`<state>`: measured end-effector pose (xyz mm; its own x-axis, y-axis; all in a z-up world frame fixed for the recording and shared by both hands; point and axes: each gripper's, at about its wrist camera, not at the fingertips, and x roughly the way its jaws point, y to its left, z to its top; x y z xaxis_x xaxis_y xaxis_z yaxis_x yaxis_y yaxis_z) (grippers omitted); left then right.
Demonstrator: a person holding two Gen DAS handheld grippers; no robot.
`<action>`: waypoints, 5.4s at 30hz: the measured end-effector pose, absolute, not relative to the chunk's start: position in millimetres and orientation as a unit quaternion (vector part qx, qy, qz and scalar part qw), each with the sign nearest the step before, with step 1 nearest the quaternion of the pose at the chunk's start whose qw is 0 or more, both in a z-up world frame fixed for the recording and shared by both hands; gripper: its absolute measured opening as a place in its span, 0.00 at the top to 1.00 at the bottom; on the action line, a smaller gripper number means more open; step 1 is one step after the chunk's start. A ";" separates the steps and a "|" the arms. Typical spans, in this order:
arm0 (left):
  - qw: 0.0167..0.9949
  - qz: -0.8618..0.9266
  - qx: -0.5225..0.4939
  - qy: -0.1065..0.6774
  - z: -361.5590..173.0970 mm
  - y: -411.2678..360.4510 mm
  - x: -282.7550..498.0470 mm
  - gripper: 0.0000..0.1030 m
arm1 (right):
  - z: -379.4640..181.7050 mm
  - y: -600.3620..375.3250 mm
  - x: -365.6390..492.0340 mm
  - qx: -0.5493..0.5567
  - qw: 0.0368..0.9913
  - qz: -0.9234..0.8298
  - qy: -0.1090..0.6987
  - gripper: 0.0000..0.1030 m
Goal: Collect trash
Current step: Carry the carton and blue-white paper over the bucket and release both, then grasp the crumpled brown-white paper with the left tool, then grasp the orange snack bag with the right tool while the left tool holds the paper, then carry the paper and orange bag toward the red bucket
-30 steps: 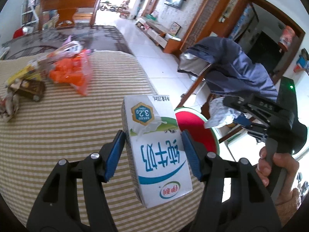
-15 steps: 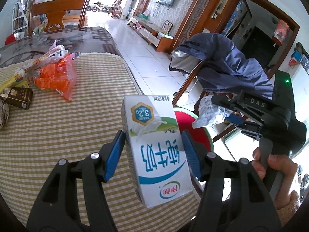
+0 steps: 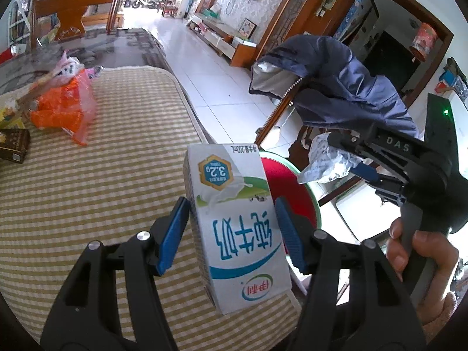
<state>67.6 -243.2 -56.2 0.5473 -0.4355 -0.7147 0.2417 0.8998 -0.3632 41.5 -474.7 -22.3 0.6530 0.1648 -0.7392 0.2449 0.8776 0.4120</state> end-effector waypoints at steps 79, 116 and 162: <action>0.841 -0.007 -0.281 0.463 -97.9 37.6 -21.8 0.62 | -45.6 -274.6 93.1 0.098 0.872 0.100 0.470 0.15; 0.841 -0.037 -0.287 0.457 -94.0 27.3 -7.0 0.37 | -47.7 -122.6 144.5 -0.017 0.849 0.223 0.479 0.37; 0.873 -0.032 -0.208 0.439 -99.4 0.5 -8.5 0.58 | -20.6 -274.5 45.9 0.117 0.879 0.197 0.418 0.35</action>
